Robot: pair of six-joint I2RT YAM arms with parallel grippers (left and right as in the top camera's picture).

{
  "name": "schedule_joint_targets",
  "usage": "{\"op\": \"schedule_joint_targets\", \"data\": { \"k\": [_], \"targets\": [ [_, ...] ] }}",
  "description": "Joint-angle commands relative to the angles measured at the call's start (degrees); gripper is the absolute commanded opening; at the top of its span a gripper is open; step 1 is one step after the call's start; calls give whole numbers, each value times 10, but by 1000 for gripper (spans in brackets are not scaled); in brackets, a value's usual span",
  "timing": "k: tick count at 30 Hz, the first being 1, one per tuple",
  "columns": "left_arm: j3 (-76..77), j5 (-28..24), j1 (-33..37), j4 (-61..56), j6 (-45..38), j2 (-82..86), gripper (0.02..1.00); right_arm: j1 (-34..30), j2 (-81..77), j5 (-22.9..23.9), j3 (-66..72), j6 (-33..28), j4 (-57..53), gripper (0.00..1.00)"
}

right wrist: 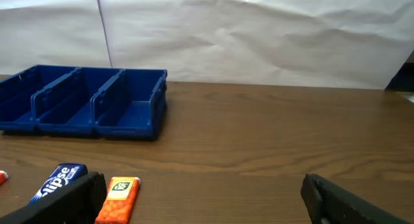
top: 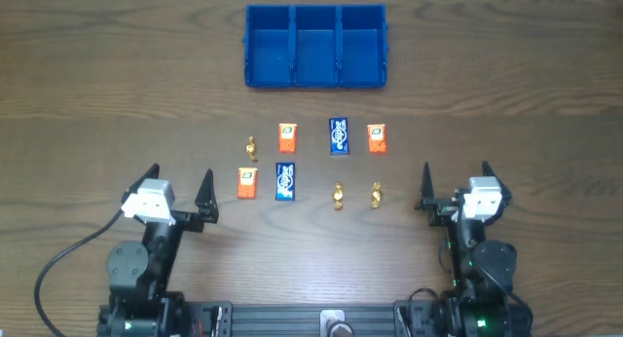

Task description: Sort Candies Into Trays

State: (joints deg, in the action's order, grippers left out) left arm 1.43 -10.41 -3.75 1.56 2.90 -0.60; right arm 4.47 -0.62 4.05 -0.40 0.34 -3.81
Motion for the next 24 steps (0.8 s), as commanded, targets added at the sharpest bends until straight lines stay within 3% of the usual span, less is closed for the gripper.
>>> {"op": "schedule_joint_targets", "data": {
  "k": [1, 6, 15, 24],
  "targets": [
    [-12, 22, -4, 19, -17, 4, 996, 3, 5, 3, 0, -8, -4, 998],
    [22, 50, -30, 72, -10, 3, 991, 3, 5, 3, 0, -8, -4, 998],
    [300, -19, -41, 302, 0, -248, 998, 3, 5, 3, 0, -8, -4, 998],
    [423, 53, -159, 316, 86, -618, 1000, 3, 5, 3, 0, -8, -4, 998]
  ]
}}
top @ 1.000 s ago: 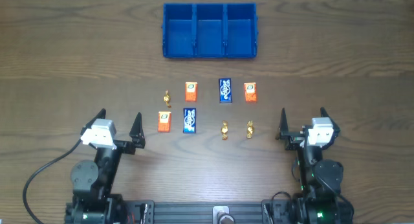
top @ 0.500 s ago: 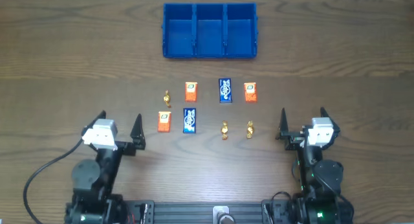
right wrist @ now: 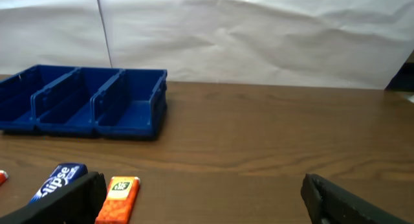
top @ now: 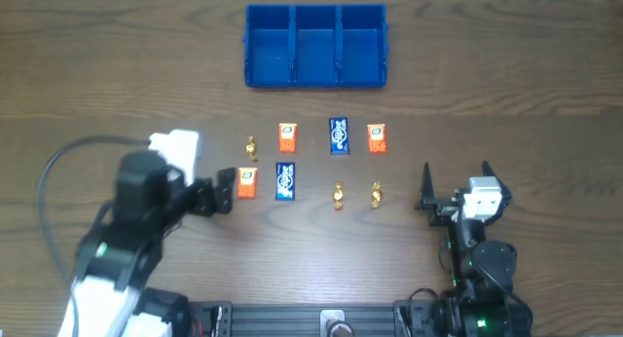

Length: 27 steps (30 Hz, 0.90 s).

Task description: Sort Candies Into Trays

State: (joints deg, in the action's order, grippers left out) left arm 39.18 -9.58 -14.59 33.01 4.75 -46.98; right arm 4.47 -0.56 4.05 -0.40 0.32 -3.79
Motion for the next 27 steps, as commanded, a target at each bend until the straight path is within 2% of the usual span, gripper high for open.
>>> {"op": "schedule_joint_targets", "data": {
  "k": [1, 4, 9, 18, 27],
  "targets": [
    [48, 52, -59, 0, 83, -190, 1000, 3, 4, 3, 0, -8, -4, 998],
    [51, 51, -84, -26, 121, -300, 993, 3, 4, 3, 0, -8, -5, 996],
    [54, 54, -113, -64, 146, -388, 989, 3, 4, 3, 0, -8, -4, 998],
    [54, 82, -115, -76, 171, -422, 952, 3, 4, 3, 0, -8, -4, 998],
    [57, 96, -115, -89, 171, -458, 855, 3, 4, 3, 0, -8, -4, 998]
  ]
}}
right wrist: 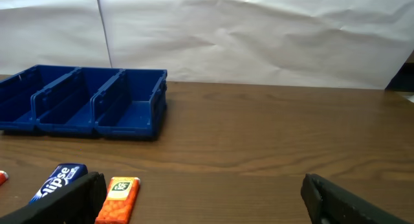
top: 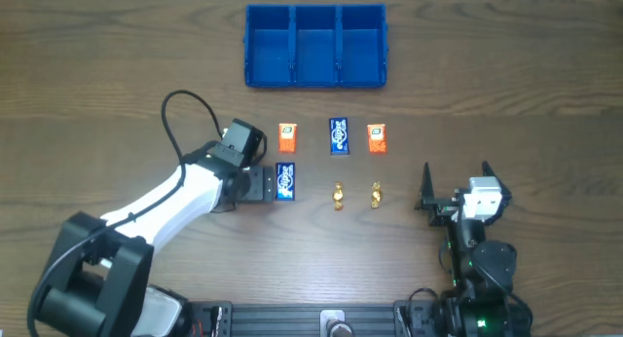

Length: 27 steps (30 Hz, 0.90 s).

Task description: Sort Candies Into Trays

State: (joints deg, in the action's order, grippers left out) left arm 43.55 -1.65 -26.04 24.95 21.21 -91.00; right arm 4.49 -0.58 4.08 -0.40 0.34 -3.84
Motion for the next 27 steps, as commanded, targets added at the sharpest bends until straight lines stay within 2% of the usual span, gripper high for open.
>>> {"op": "schedule_joint_targets", "data": {
  "k": [1, 4, 7, 12, 21, 24, 27],
  "targets": [
    [13, 19, -1, -10, 6, -19, 814, 3, 4, 3, 0, -8, -4, 998],
    [13, 23, -2, -11, 6, -21, 667, 3, 4, 3, 0, -8, -4, 998],
    [13, 23, -3, -15, 5, -23, 641, 3, 4, 3, 0, -8, -4, 998],
    [13, 23, -3, -16, 5, -23, 474, 3, 4, 3, 0, -8, -4, 998],
    [43, 22, -3, -7, 7, -22, 343, 3, 4, 3, 0, -8, -4, 998],
    [105, 25, -3, 35, 7, -10, 323, 3, 4, 3, 0, -8, -4, 998],
    [200, 49, -3, 84, 7, 3, 310, 3, 4, 3, 0, -8, -4, 998]
  ]
}}
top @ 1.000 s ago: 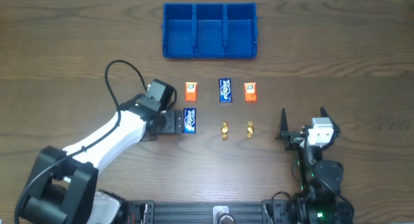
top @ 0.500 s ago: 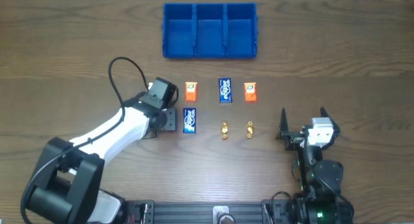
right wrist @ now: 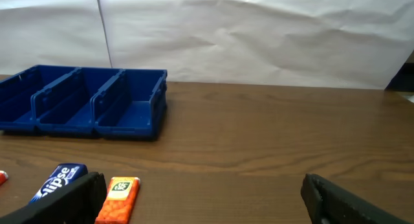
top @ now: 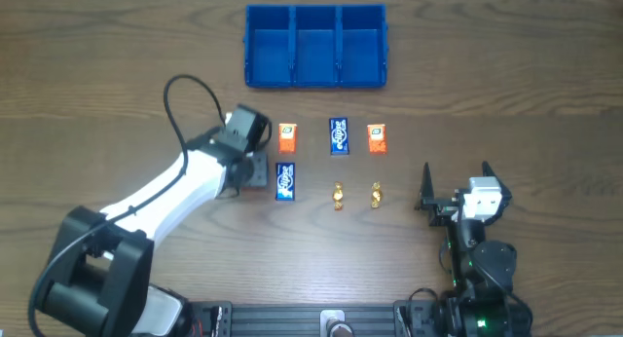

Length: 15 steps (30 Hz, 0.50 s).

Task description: Sort Candies Into Trays

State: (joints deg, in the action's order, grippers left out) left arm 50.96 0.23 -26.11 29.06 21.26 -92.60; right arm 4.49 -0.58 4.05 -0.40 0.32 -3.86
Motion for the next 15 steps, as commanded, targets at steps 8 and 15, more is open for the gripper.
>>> {"op": "schedule_joint_targets", "data": {
  "k": [8, 15],
  "targets": [
    [424, 77, 8, 92, -57, -92, 340, 3, 4, 3, 0, -8, -4, 998],
    [722, 71, 39, 218, -63, -289, 332, 3, 4, 3, 0, -8, -4, 998]
  ]
}}
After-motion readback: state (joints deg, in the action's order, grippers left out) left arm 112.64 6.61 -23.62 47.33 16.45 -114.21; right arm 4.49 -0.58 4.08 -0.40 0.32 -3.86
